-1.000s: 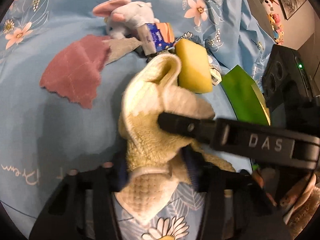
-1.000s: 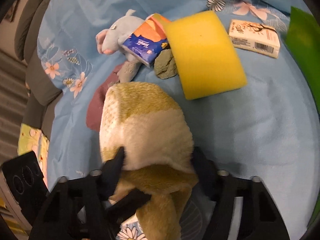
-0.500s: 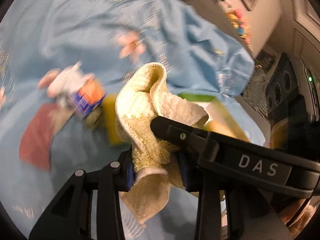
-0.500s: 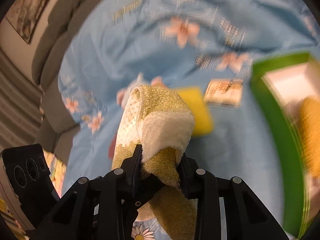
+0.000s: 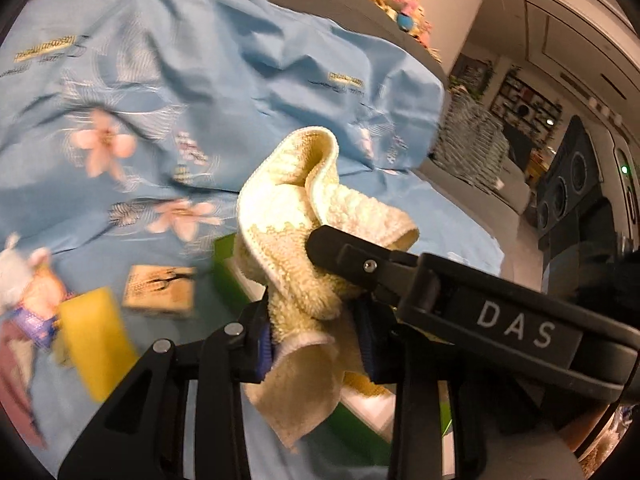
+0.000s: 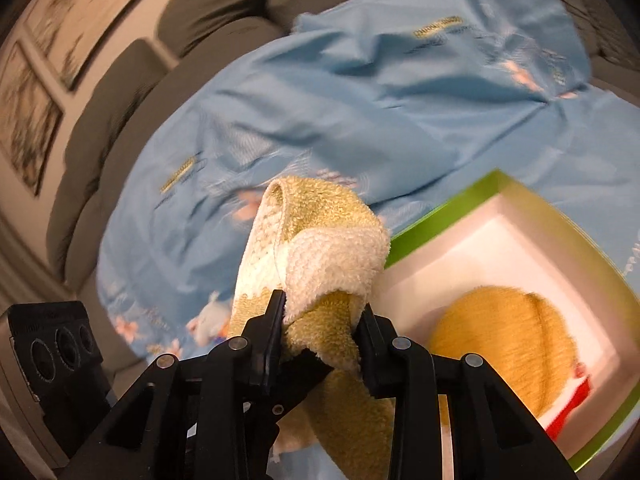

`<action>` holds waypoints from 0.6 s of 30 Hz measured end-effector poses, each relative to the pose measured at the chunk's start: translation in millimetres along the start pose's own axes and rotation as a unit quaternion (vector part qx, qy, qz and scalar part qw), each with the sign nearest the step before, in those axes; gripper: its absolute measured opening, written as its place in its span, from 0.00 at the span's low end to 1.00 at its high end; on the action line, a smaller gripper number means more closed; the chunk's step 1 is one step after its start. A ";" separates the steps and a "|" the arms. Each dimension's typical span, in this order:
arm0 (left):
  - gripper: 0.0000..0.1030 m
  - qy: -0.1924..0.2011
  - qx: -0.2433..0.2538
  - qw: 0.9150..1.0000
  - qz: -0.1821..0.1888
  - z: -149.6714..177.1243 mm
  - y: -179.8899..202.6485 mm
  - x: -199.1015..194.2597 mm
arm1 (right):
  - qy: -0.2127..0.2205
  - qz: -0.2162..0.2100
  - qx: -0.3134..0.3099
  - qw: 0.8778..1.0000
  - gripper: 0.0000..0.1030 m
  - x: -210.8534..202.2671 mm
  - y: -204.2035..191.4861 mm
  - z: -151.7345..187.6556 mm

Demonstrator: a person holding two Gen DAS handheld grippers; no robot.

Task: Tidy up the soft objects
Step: 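Carry the cream towel into the green box and open the right gripper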

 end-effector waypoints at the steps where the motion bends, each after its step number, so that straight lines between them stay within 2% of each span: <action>1: 0.31 -0.005 0.004 1.000 0.008 -2.8 4.2 10.4 | 0.004 0.008 0.005 1.000 0.34 -1.3 7.0 -2.5; 9: 0.29 -0.037 0.022 0.999 0.029 -7.5 24.4 50.3 | 0.029 0.090 0.028 0.995 0.34 -5.6 53.6 -23.2; 13: 0.29 -0.054 0.016 0.997 0.045 -9.5 26.8 67.9 | 0.032 0.113 0.046 0.992 0.34 -6.9 71.6 -26.1; 18: 0.29 -0.071 0.012 0.996 0.048 -11.9 28.5 83.3 | 0.036 0.140 0.059 0.988 0.34 -5.5 84.8 -29.9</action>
Point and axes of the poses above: each gripper's, at about its wrist camera, not at the fingertips, and x roughly the way its jaws point, y to its right, z to its underside, the point moved 1 cm from there along x, roughly the way its jaws point, and after that the axes turned 2 degrees about -z, right-handed, at the moved point
